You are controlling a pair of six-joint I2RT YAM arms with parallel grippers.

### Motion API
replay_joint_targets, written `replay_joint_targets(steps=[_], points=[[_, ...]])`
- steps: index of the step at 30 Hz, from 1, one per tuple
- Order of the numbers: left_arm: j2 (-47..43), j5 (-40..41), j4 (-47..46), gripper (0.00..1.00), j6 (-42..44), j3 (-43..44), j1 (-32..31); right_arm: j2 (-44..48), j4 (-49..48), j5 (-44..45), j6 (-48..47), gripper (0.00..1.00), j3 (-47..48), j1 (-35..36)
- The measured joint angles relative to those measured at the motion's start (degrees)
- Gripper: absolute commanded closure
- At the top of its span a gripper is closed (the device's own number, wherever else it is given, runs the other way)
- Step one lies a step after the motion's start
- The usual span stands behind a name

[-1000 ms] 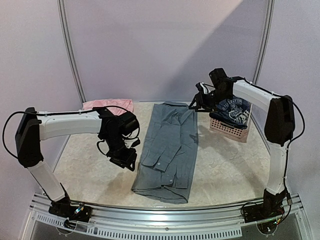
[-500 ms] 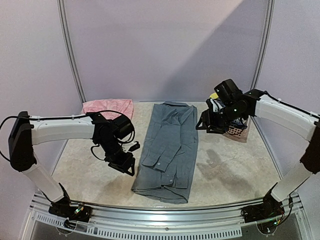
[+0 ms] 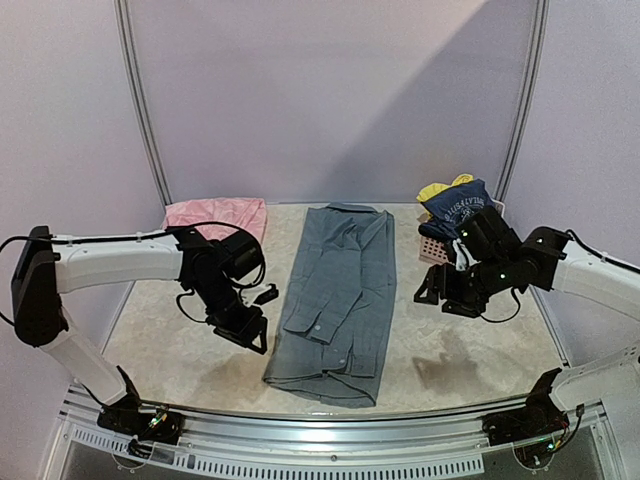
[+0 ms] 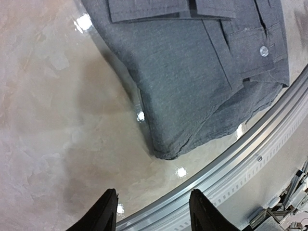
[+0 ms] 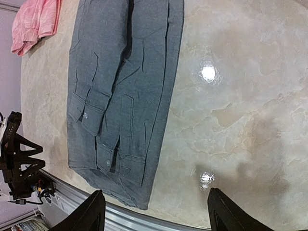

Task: Fold and stack the mixed laundry pile
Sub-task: Fold the rectangle-folded shirt at the center of the board.

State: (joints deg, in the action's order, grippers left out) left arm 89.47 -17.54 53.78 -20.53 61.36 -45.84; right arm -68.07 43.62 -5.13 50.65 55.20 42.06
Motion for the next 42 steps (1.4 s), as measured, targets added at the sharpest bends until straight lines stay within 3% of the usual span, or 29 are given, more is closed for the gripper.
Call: replay_joint_targets(steps=[8, 16, 24, 34, 42], points=[[-1.7, 0.2, 0.5, 0.47, -1.4, -2.6, 0.0, 5.2, -4.0, -0.2, 2.7, 0.23, -8.1, 4.2], [-2.6, -0.6, -0.4, 0.49, -3.0, -5.0, -0.5, 4.3, -7.3, -0.9, 5.5, 0.23, -10.5, 9.7], [-0.7, -1.8, -3.6, 0.53, -5.1, -6.3, -3.7, -3.2, -12.1, -1.0, 6.4, 0.25, -10.5, 16.6], [3.6, -2.2, -9.7, 0.67, -8.2, -8.1, -4.7, -13.6, -15.1, -2.9, 6.1, 0.36, -9.3, 22.8], [3.7, -2.5, -12.5, 0.66, -9.4, -9.1, -5.7, -21.9, -16.7, -6.2, 6.0, 0.45, -6.0, 26.1]])
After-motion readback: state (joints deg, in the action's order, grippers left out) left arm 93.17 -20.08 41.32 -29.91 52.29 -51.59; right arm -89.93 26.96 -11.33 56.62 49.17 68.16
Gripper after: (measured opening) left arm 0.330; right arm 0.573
